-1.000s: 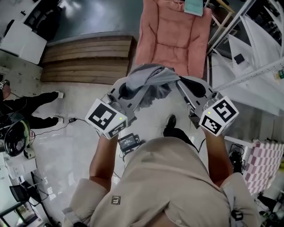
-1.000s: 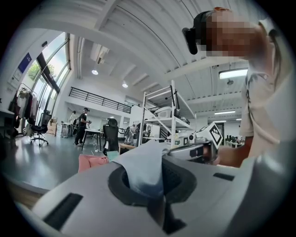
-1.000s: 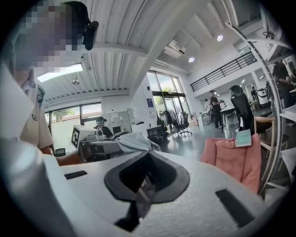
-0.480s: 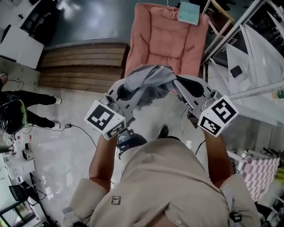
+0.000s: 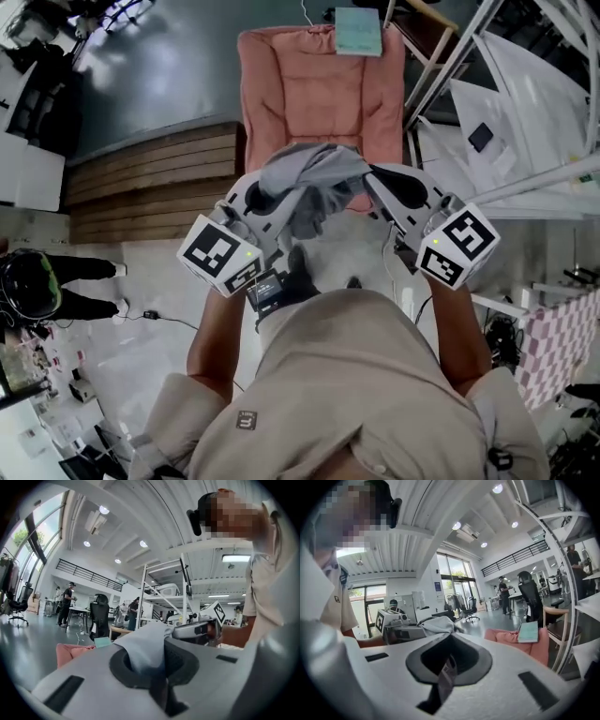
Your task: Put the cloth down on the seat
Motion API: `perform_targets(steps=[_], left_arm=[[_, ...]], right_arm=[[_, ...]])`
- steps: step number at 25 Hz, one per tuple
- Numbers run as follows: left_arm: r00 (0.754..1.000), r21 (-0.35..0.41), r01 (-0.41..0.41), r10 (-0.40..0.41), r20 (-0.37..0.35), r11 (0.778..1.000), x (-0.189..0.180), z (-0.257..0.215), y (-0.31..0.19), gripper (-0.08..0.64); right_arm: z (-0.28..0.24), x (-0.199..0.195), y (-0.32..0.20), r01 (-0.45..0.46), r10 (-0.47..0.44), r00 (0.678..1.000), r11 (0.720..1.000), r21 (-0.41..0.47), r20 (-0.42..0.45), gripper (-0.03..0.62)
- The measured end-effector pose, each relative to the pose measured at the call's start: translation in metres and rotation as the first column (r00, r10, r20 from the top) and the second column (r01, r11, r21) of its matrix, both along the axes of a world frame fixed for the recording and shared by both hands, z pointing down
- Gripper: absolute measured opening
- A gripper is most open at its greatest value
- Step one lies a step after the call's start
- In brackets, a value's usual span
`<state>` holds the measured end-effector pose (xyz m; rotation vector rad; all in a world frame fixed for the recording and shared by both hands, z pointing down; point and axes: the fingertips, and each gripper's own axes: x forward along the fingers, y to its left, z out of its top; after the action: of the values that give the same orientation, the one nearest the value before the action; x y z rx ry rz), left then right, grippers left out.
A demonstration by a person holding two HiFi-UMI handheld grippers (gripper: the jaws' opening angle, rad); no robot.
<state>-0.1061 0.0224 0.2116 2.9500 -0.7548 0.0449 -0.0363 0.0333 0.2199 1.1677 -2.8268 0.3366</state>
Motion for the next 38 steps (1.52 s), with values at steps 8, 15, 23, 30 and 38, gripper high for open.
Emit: perform_targets(steps=[8, 15, 23, 30, 38], left_arm=[[0.987, -0.01, -0.16, 0.16, -0.004, 0.987, 0.0, -0.01, -0.078, 0.028], [0.967, -0.01, -0.255, 0.255, -0.001, 0.967, 0.005, -0.01, -0.116, 0.028], [0.936, 0.02, -0.349, 0.349, -0.031, 0.937, -0.005, -0.015, -0.13, 0.028], [0.911, 0.044, -0.411, 0.412, -0.03, 0.911, 0.009, -0.014, -0.135, 0.028], [0.882, 0.062, -0.47, 0.469, 0.032, 0.88, 0.049, -0.002, -0.132, 0.028]], right_arm=[[-0.015, 0.005, -0.063, -0.169, 0.169, 0.986, 0.985, -0.014, -0.014, -0.005], [-0.015, 0.01, -0.096, -0.281, 0.281, 0.96, 0.959, -0.026, -0.01, -0.005], [-0.031, 0.002, -0.112, -0.39, 0.39, 0.921, 0.921, 0.0, -0.012, -0.005], [-0.034, 0.023, -0.113, -0.467, 0.468, 0.883, 0.884, -0.022, 0.04, -0.005], [-0.035, 0.069, -0.123, -0.521, 0.519, 0.849, 0.854, -0.007, 0.101, -0.005]])
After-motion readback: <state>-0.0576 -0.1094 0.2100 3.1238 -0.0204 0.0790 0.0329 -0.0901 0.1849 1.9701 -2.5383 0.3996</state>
